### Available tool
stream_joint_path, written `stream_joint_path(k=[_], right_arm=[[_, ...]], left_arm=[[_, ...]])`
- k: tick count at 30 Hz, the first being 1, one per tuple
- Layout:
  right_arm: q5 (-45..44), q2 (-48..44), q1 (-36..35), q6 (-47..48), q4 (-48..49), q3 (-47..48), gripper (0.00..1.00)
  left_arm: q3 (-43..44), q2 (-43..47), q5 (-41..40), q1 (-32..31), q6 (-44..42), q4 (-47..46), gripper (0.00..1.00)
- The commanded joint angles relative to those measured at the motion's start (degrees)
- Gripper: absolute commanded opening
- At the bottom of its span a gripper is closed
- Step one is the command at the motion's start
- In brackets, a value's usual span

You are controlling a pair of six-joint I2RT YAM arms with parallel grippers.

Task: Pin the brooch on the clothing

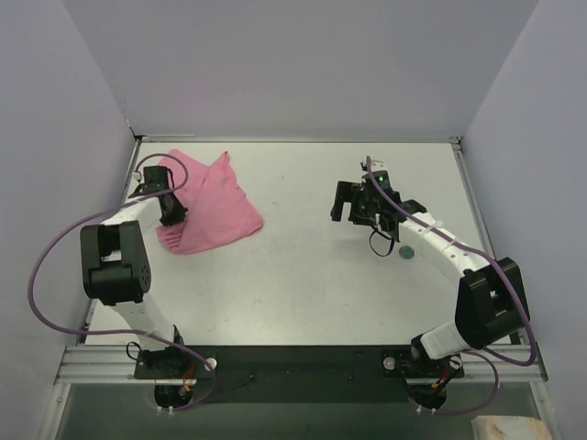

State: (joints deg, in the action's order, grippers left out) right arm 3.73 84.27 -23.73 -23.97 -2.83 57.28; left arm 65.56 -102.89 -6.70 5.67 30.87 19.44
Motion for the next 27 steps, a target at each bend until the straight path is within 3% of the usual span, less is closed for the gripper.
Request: stream_joint_path(k=[1,7,11,18,27], right_arm=[[0.4,-0.1,-0.4,0.1,-2.2,3.1,1.0],[0.7,-1.3,-0.4,-0.1,-3.1,3.9,1.0],[0.2,-2.6,-0.4,-0.2,-3.8,4.0,1.0],[-0.9,-6.2,-0.2,-0.3,-5.2,4.2,1.0],[-1.9,-11.2,1.0,-0.4,-6.1,3.8,1.0]], left_arm=[[-2.1,11.1,3.3,-0.2,-2.1,-5.6,0.02],[-3.3,22.3,9.4,-1.5,-3.2,-9.9,0.0],[0.6,25.7,11.0,-6.4,-4.6,-8.5,0.0],[12.4,25.1,12.6,-19.5,-7.3,-6.3,0.0],[29.7,19.2,23.0,-28.3,-7.4,-7.9,0.0]])
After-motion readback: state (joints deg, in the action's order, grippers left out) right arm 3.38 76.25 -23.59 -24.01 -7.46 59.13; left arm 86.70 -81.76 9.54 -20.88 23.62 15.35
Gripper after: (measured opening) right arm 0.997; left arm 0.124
